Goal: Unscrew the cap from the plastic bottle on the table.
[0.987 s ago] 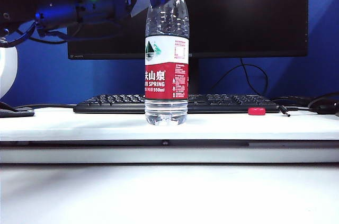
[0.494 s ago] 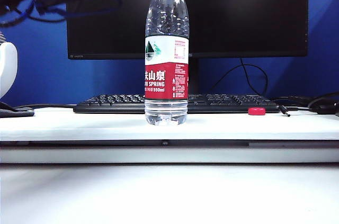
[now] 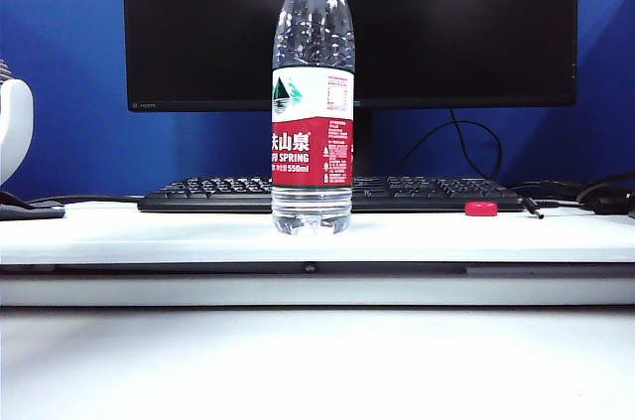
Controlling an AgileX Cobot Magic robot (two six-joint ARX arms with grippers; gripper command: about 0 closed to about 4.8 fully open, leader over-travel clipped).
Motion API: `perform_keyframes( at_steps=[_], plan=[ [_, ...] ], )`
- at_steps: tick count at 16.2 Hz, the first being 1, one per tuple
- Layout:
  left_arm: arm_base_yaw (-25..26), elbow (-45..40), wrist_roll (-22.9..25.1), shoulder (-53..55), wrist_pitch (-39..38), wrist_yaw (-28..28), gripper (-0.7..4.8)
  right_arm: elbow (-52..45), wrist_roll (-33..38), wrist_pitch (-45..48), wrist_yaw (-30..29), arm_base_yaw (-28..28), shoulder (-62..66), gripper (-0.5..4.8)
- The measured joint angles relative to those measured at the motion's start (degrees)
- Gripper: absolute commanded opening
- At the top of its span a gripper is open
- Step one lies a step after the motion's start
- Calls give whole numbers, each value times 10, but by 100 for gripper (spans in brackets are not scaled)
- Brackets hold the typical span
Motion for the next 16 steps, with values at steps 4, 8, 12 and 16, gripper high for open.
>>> perform_keyframes(
  at_steps=[4,8,12,16],
  plan=[
    [20,0,-26,-162,-102,16,-5,1,0,8,1,0,-40,-4],
    [21,1,25,-467,-489,-130,-5,1,0,11,0,0,-91,-4],
    [21,2,30,-714,-722,-281,-5,1,0,10,-51,0,-125,-4],
    [22,24,22,-786,-1029,-344,-5,0,0,7,-75,-1,-146,-4]
  ],
)
